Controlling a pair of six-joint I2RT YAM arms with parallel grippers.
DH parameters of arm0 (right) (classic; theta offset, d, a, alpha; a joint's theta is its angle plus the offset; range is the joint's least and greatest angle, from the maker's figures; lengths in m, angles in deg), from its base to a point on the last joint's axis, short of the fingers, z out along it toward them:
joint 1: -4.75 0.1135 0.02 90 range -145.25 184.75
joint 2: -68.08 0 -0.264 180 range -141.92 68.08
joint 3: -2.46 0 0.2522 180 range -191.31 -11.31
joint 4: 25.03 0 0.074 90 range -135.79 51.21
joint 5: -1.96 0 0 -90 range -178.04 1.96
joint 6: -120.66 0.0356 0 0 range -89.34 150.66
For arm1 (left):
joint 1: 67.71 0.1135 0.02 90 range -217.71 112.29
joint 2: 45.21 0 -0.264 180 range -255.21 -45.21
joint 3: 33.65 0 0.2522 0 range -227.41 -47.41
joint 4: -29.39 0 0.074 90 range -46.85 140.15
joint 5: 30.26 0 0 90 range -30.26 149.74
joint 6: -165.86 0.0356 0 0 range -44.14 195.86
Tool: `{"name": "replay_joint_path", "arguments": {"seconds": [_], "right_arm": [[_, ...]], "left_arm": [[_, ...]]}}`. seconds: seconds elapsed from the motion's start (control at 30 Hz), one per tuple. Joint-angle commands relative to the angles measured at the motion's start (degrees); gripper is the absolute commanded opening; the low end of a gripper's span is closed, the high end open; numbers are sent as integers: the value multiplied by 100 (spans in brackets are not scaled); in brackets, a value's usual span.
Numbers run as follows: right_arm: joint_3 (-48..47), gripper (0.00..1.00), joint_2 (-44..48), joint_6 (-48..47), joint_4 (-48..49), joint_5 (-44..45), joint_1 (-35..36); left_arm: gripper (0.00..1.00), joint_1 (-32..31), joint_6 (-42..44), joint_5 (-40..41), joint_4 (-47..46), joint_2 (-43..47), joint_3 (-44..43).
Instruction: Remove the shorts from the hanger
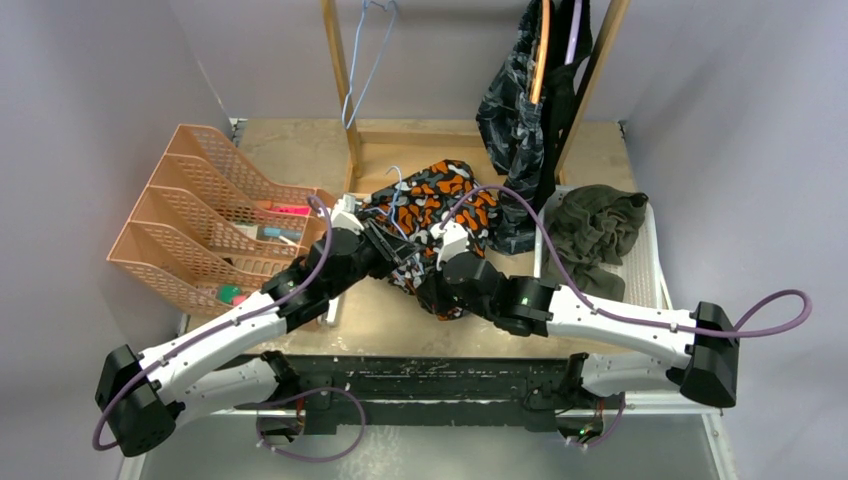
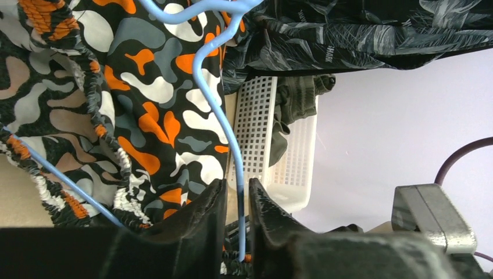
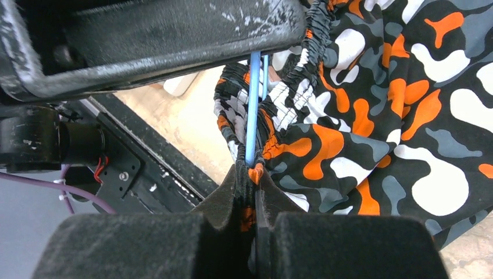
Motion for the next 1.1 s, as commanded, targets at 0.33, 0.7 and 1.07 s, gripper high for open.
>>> {"name": "replay_joint_path", "arguments": {"seconds": [0.33, 0.7, 1.07], "right_arm": [[-148, 0, 171, 6, 710, -446, 46], [-300, 0, -52, -20, 438, -456, 48], [-779, 50, 409, 828, 79, -887, 43]], "left_arm": [[16, -55, -91, -339, -585, -60, 173], [0, -50, -28, 69, -101, 247, 162], [0, -55, 272, 157, 543, 528, 26]]}}
